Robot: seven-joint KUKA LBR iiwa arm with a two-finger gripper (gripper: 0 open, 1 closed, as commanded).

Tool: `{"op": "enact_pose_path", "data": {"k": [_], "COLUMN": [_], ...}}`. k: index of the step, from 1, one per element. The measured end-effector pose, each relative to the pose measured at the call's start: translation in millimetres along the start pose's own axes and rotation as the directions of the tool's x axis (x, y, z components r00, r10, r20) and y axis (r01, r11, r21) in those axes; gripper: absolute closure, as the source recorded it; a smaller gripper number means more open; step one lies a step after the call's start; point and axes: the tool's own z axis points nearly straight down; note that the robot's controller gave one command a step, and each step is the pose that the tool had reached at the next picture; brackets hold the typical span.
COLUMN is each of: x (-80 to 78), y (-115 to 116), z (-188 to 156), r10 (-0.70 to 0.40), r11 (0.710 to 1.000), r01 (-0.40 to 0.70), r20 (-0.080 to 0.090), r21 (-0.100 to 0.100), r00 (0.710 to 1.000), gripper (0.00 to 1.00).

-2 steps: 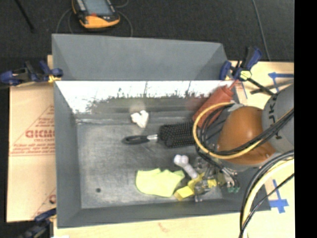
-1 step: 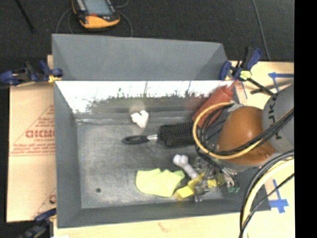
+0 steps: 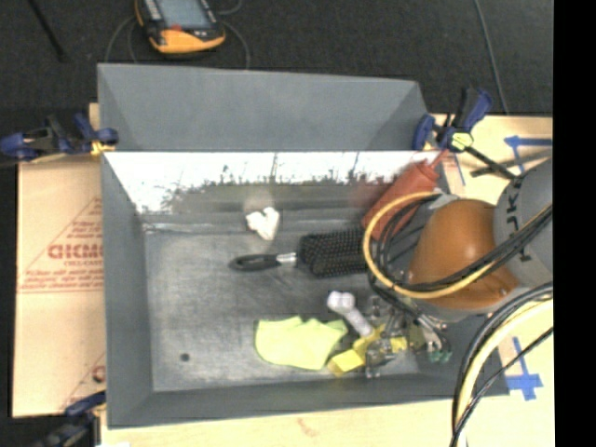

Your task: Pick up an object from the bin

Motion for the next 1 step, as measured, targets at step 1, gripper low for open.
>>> {"op": "enact_pose_path", "data": {"k": [1], "x": [0.8], "y": [0.4], "z": [-5.9], "r10": [0.0], "r11": [1.0], "r01": [0.0], "r20": [0.0], "r21": [-0.001], "r00": [1.0], "gripper": [1.0]}}
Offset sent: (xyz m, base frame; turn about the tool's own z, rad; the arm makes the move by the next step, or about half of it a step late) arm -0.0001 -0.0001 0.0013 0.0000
